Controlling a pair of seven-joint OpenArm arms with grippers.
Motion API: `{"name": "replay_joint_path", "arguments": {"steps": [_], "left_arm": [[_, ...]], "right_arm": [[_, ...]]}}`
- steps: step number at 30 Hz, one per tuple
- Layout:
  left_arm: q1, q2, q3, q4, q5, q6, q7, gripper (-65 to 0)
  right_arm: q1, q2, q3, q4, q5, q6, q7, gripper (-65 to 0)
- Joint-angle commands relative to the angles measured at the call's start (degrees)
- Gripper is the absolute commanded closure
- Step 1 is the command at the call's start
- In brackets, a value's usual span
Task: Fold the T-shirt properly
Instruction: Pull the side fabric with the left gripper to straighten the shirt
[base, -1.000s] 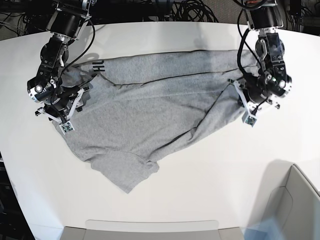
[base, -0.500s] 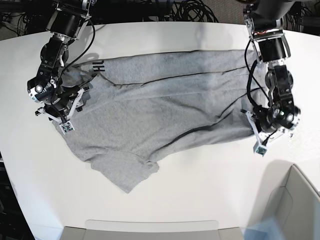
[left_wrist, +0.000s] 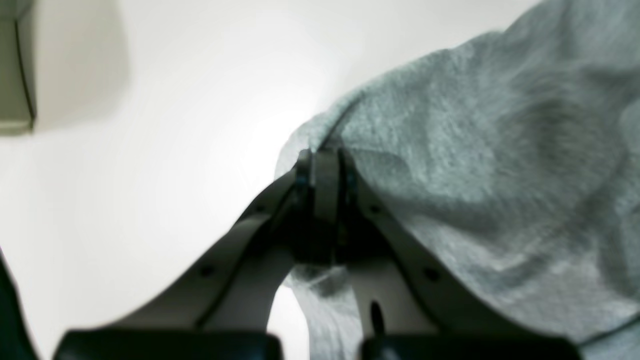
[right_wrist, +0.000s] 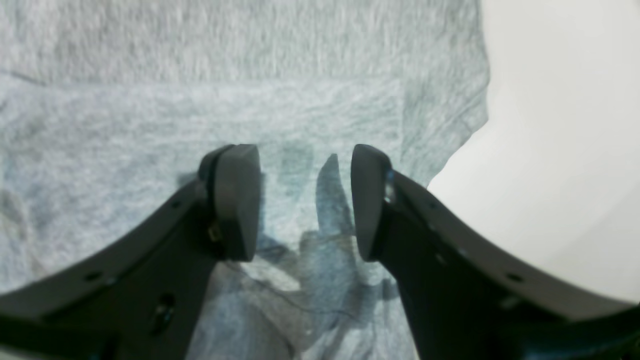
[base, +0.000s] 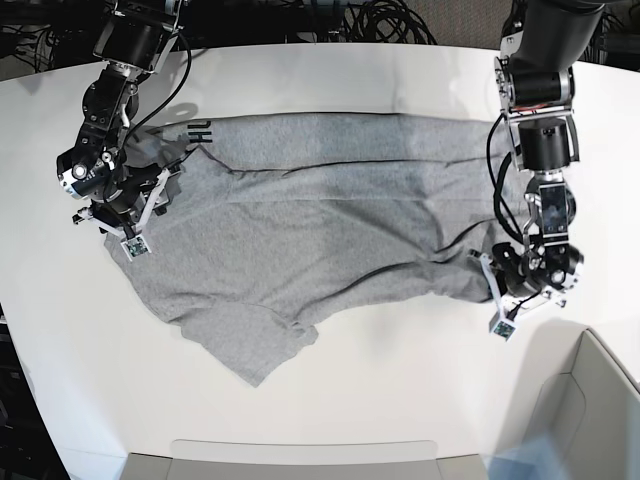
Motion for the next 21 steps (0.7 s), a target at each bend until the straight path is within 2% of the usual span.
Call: {"name": "replay_joint_path", "arguments": {"steps": [1, 3, 7, 10, 13, 17, 21], "left_arm": [[-2.4, -0.6, -0.1, -0.7, 0.8, 0.2, -1.2, 0.0], [-3.9, -0.6, -0.1, -3.0, 2.4, 0.2, -1.3, -5.2], [-4.7, -0.5, -0.7, -3.6, 3.8, 0.2, -1.6, -21.3], [-4.7, -0.3, -6.6, -2.8, 3.7, 0.2, -1.7, -29.1], [-4.7, 0.5, -13.9, 2.3, 3.6, 0.2, -1.2, -29.5], [-0.9, 1.4, -17.6, 10.8, 3.7, 0.2, 1.2, -28.4], [9.6, 1.5, -16.1, 22.9, 3.6, 0.2, 4.1, -18.1]], "right_arm": [[1.0, 0.7, 0.3, 1.0, 0.2, 0.9, 0.9, -29.2], [0.9, 0.7, 0.3, 1.0, 0.2, 0.9, 0.9, -29.2], [0.2, 0.7, 0.1, 1.2, 0.2, 0.9, 0.9, -29.2], [0.2, 0.8, 0.3, 1.1, 0.2, 0.9, 0.9, -29.2], [0.2, 0.9, 0.3, 1.1, 0.2, 0.9, 0.9, -29.2], [0.3, 0.9, 0.4, 1.5, 0.2, 0.9, 0.9, -29.2], [1.1, 0.9, 0.4, 1.6, 0.3, 0.9, 0.9, -29.2]]}}
